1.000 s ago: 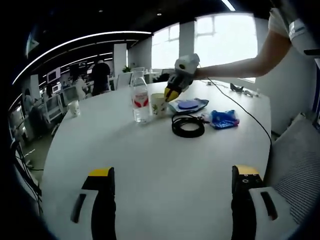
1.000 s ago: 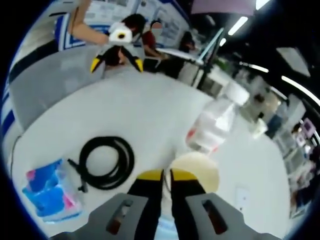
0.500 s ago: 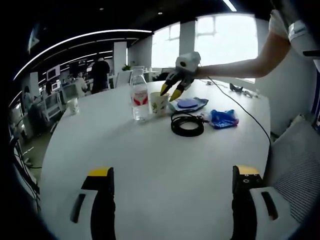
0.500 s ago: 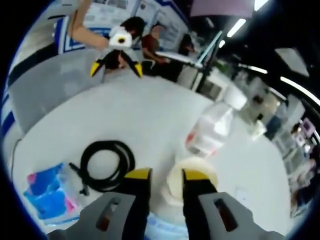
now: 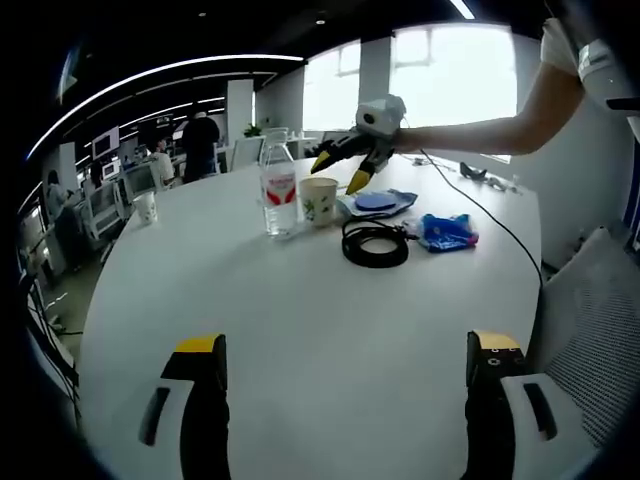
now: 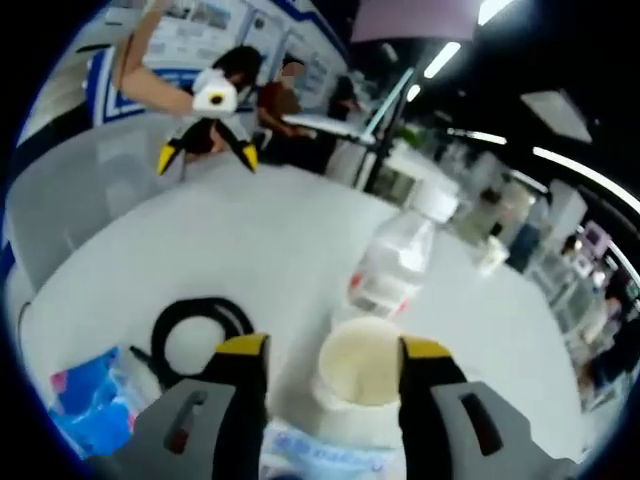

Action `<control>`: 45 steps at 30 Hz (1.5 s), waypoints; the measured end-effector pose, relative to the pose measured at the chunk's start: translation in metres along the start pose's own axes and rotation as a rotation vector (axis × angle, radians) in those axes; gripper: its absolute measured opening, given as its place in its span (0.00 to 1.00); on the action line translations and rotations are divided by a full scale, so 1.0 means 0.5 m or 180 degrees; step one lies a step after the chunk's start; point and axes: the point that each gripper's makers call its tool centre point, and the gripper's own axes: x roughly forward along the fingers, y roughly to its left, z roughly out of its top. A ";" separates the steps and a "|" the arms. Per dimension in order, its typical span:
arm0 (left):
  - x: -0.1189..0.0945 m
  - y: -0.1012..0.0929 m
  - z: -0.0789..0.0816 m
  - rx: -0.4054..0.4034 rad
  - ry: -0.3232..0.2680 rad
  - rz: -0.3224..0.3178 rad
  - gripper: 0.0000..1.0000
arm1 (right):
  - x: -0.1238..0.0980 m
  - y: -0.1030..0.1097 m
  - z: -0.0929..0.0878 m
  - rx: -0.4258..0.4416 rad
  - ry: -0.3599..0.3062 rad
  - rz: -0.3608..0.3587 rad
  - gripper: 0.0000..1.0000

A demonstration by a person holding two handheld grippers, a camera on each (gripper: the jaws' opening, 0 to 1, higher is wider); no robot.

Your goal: Arrange the tabletop items into an orderly group along one side of the table until the central work area is clear of visible clutter.

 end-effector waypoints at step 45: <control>0.000 0.023 0.070 -0.0215 -0.0225 0.0317 0.99 | -0.381 0.196 0.061 0.1744 -0.0889 -0.2808 0.77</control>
